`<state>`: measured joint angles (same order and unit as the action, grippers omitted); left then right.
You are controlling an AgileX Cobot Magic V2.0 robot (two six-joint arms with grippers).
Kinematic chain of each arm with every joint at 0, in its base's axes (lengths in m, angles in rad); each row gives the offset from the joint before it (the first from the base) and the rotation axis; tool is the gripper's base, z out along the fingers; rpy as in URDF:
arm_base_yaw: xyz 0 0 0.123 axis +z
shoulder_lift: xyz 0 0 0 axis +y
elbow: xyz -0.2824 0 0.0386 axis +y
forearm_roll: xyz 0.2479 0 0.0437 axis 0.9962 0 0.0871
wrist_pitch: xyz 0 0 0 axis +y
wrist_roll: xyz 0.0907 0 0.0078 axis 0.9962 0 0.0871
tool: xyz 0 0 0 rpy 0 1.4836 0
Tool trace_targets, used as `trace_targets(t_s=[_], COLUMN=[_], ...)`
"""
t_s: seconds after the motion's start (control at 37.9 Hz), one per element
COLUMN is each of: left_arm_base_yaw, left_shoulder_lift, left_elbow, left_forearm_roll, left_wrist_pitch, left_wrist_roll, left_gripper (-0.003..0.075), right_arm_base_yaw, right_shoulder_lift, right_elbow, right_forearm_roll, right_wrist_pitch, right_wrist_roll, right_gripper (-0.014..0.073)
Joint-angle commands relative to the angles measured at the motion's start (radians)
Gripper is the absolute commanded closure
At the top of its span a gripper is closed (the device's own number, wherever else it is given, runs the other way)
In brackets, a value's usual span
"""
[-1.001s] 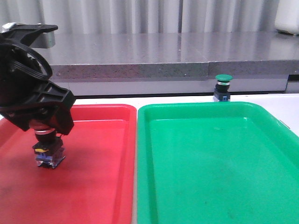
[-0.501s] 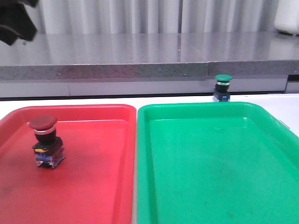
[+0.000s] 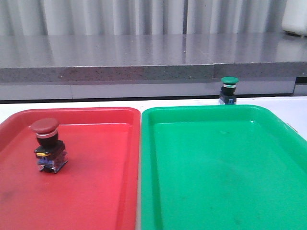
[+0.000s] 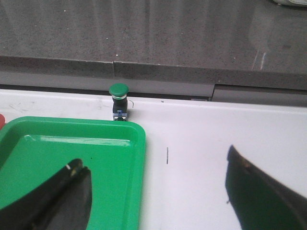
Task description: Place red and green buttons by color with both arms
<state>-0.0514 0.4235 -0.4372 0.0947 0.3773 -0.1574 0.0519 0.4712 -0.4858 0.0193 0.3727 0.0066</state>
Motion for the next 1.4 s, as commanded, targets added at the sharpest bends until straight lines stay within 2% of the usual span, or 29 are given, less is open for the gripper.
trace_targets(t_s=[0.0, 0.05, 0.24, 0.79, 1.0, 1.16, 1.37], left_arm_base_yaw=[0.005, 0.005, 0.005, 0.005, 0.005, 0.005, 0.005], left_shoulder_lift=[-0.131, -0.217, -0.304, -0.305, -0.305, -0.305, -0.305], left_elbow=[0.054, 0.087, 0.091, 0.091, 0.091, 0.091, 0.091], left_forearm_roll=[-0.008, -0.008, -0.008, -0.008, -0.008, -0.008, -0.008], left_wrist_pitch=[-0.087, -0.087, -0.095, -0.096, -0.096, -0.096, -0.096], left_wrist_roll=[-0.011, -0.011, -0.011, -0.011, -0.011, -0.011, -0.011], left_gripper=[0.0740, 0.0740, 0.0740, 0.0740, 0.0740, 0.0740, 0.0740], right_arm_base_yaw=[0.001, 0.001, 0.001, 0.001, 0.001, -0.001, -0.001], right_shoulder_lift=[0.010, 0.010, 0.010, 0.010, 0.019, 0.147, 0.428], right_elbow=[-0.038, -0.038, -0.038, -0.038, -0.038, -0.081, -0.255], right_forearm_roll=[-0.012, -0.012, -0.012, -0.012, -0.012, -0.012, -0.012], right_wrist_pitch=[-0.076, -0.076, -0.076, -0.077, -0.152, -0.294, -0.299], right_wrist_roll=[-0.007, -0.007, -0.007, -0.007, -0.001, 0.001, 0.001], right_gripper=[0.0003, 0.0003, 0.0003, 0.0003, 0.0003, 0.0004, 0.0004])
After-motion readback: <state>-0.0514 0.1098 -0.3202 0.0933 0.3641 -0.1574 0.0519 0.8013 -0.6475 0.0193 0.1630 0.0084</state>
